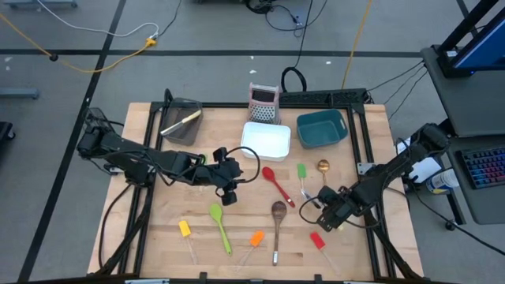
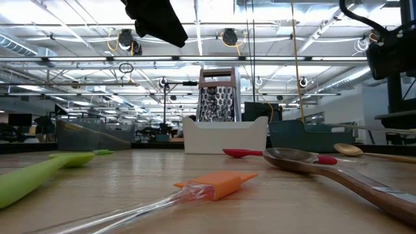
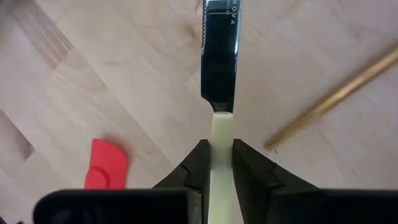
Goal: Pick & Place Kitchen Items
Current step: Put the yellow knife into the black bin
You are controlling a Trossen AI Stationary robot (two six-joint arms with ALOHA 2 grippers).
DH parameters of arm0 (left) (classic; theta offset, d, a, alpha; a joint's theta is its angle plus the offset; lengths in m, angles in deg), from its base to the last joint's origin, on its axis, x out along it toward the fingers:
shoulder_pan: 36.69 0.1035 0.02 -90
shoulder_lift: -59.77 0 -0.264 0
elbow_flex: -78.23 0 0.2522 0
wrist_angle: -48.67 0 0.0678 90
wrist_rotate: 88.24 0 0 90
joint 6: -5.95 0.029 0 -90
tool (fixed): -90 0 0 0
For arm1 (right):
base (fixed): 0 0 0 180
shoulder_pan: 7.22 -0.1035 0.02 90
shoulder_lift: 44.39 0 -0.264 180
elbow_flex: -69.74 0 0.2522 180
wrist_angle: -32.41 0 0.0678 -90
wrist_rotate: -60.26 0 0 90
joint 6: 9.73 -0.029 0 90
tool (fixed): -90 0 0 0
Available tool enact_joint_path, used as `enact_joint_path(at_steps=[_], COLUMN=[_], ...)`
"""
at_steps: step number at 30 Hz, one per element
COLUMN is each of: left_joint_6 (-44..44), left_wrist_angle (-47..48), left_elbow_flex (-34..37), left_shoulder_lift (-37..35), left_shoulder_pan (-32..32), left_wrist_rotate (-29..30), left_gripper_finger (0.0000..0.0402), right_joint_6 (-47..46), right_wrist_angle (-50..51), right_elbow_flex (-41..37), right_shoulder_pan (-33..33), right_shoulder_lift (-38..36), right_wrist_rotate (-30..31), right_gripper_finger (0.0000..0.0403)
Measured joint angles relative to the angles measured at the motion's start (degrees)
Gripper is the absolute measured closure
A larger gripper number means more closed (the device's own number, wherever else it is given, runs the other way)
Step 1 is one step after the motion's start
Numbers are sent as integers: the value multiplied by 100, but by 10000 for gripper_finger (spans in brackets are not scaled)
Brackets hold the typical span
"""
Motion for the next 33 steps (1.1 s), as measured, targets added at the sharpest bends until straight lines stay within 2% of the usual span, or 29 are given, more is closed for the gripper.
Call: enact_joint_path(at_steps=[33], left_joint_6=[-63], left_wrist_angle=[-9], left_elbow_flex=[0], left_shoulder_lift=[0], left_shoulder_pan=[-2], left_wrist_rotate=[13], left_gripper_finger=[270], right_joint_6=[4297], right_wrist_angle=[-2116], right_elbow_flex=[9], right_shoulder_pan=[1636], right_shoulder_lift=[-117], right_wrist_rotate=[-28], right_gripper_finger=[362])
